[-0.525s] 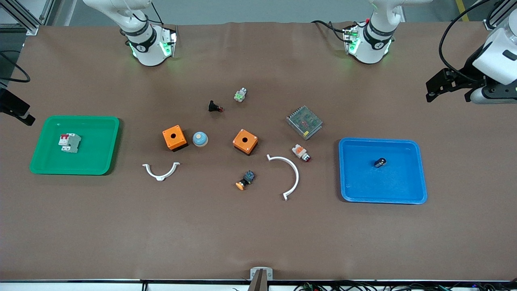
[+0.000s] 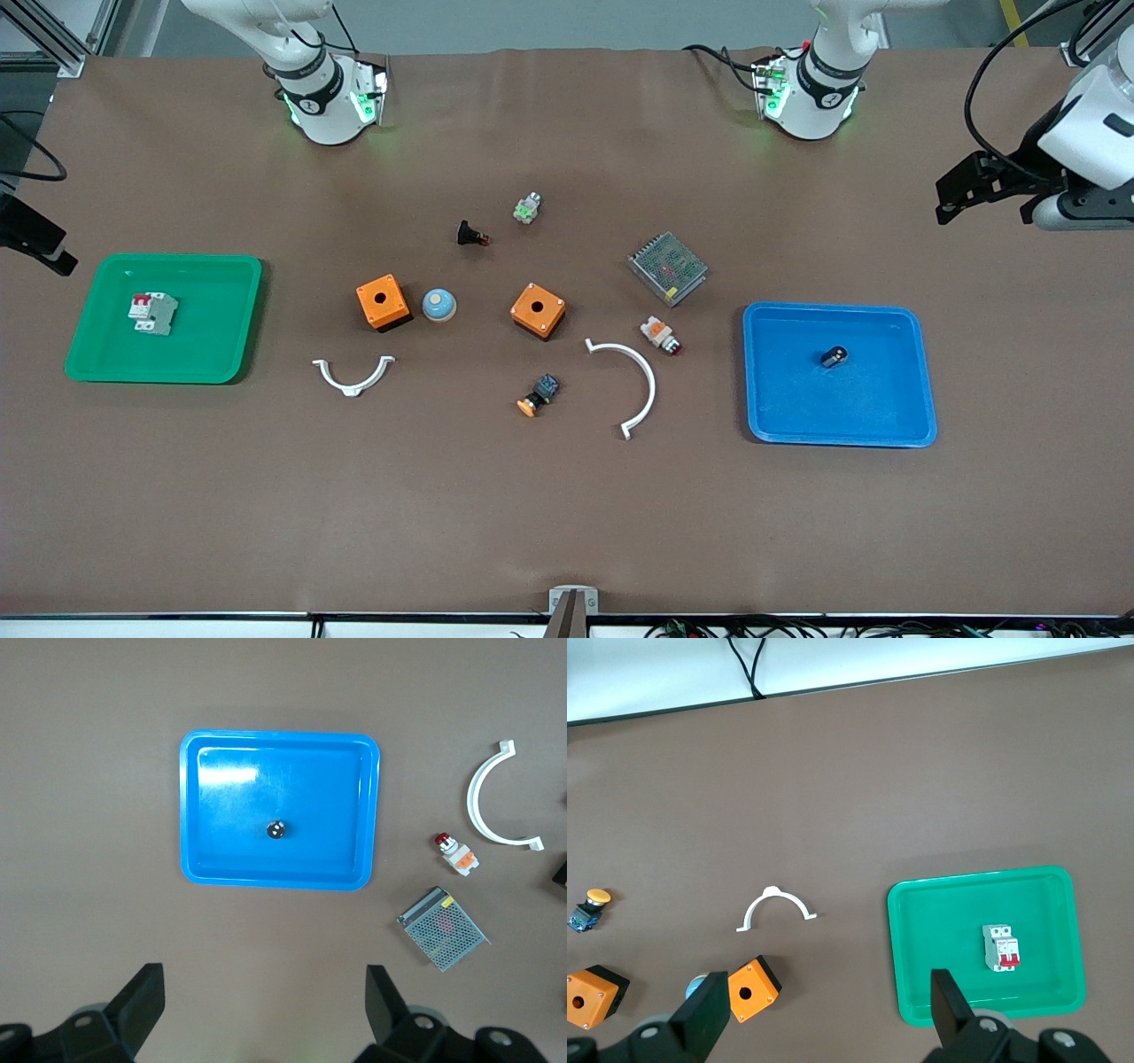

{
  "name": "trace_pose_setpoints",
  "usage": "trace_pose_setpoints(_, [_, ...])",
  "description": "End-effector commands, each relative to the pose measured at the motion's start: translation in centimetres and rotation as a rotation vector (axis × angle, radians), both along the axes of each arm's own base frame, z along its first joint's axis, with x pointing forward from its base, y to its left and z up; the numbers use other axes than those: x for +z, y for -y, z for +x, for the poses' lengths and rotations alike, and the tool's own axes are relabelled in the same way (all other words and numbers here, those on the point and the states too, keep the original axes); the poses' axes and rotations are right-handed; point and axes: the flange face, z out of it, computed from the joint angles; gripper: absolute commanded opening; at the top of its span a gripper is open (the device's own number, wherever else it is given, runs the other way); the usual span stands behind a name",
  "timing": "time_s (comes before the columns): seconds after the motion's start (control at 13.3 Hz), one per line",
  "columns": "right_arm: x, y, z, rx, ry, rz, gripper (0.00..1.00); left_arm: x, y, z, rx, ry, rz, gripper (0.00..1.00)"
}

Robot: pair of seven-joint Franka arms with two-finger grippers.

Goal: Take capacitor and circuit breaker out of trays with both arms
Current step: 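Lower the left gripper onto the black capacitor in the blue tray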

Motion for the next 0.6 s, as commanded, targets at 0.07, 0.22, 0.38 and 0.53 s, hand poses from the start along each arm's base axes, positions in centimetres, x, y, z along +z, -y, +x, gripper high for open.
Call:
trace_pose_setpoints(0.07, [-0.3, 0.2, 0.4, -0.007, -0.015, 0.006, 1.00, -6.1, -0.7, 4.4, -0.036, -0.095, 0.073, 1.00])
trace_pose_setpoints(0.22, [-1.4, 0.1, 1.1, -0.005, -0.034, 0.007, 1.00, -11.3, 0.0, 6.5, -0.053, -0.110, 0.068, 1.00])
trace_pose_setpoints(0.38, [-3.8, 0.3, 1.8, -0.007, -0.084, 0.005, 1.00, -17.0, -0.4, 7.2, -0.054, -0.065, 0.059, 1.00])
trace_pose_setpoints(0.53, [-7.3, 4.3, 1.9, -0.042, -0.198, 0.018, 1.00, -22.6, -0.8, 7.1, -0.052, -0.016, 0.044, 1.00])
